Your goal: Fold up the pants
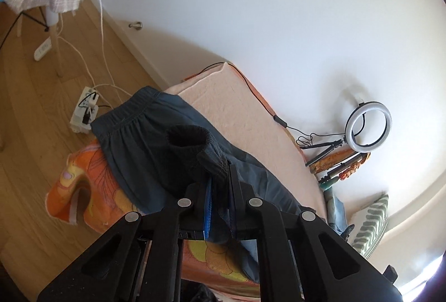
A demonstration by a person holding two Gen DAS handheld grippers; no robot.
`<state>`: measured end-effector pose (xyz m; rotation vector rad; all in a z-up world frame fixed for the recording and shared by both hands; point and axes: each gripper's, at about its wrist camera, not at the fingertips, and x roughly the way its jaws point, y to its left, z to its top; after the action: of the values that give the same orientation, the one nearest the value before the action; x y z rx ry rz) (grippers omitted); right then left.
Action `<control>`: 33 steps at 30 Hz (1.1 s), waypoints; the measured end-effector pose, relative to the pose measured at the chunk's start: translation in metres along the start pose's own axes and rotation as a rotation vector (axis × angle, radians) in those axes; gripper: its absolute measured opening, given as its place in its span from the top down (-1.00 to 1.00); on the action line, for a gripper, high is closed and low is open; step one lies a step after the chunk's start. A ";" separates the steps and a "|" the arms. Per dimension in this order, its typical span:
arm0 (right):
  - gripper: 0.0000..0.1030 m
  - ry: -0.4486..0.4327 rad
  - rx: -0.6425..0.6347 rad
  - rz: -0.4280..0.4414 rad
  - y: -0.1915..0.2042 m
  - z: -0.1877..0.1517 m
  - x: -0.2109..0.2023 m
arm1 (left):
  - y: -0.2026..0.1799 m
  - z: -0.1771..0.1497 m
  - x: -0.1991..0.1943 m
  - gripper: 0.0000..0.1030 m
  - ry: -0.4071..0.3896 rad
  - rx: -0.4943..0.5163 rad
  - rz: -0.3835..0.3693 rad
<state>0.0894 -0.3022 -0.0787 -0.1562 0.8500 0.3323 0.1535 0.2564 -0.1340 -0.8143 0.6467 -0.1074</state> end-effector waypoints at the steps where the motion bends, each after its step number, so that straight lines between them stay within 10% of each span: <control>1: 0.95 -0.008 -0.003 -0.005 0.000 0.005 0.001 | -0.004 0.010 0.004 0.84 -0.002 0.016 0.008; 10: 0.95 -0.132 -0.012 -0.040 0.016 0.045 -0.018 | -0.014 0.070 -0.004 0.84 -0.092 0.083 -0.070; 17: 0.95 0.024 -0.055 0.031 0.042 -0.003 0.014 | 0.071 0.027 0.020 0.85 0.071 0.017 0.106; 27: 0.94 0.081 0.020 0.095 0.032 -0.020 0.035 | 0.061 0.022 0.024 0.73 0.127 0.129 0.239; 33: 0.16 -0.038 0.185 0.131 0.008 -0.029 0.002 | 0.040 0.022 0.000 0.61 0.094 0.213 0.314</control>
<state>0.0677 -0.3022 -0.0992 0.0772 0.8508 0.3759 0.1597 0.2983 -0.1515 -0.4974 0.8292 0.0705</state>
